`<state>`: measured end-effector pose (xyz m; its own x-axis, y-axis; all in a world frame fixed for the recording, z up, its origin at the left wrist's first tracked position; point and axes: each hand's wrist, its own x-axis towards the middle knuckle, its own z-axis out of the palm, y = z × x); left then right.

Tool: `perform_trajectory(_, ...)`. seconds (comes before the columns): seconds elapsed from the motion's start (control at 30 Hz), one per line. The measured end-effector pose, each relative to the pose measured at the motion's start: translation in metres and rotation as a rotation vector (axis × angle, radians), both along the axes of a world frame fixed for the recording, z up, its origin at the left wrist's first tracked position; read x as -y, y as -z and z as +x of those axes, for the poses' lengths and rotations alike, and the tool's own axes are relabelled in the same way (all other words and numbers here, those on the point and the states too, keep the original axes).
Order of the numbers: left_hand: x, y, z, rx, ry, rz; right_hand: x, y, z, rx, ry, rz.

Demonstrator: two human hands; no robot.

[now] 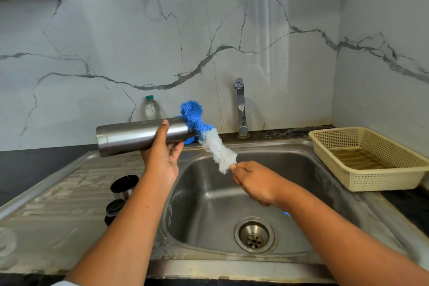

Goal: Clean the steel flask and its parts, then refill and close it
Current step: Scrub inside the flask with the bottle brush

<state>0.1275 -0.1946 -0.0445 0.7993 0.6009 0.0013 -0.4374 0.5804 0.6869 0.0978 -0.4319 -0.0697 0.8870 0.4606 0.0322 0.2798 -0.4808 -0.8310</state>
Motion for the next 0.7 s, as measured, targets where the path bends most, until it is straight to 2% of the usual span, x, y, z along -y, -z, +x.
perform_trajectory(0.07, 0.003, 0.0, 0.001, -0.003, 0.0, 0.016, -0.001, 0.001, 0.002, 0.017, 0.015, 0.005)
perform_trajectory(0.23, -0.012, -0.006, -0.001, 0.034, -0.048, -0.032, 0.011, 0.0, -0.002, -0.101, -0.034, 0.022)
perform_trajectory(0.37, 0.002, -0.002, -0.001, -0.014, 0.004, 0.02, -0.002, 0.002, 0.002, -0.05, -0.003, 0.054)
perform_trajectory(0.53, -0.01, -0.009, -0.005, 0.015, -0.041, -0.037, 0.015, 0.002, 0.0, -0.163, -0.047, 0.034)
perform_trajectory(0.7, 0.004, -0.002, -0.002, -0.018, 0.009, 0.022, -0.003, 0.004, 0.002, -0.096, -0.014, 0.088)
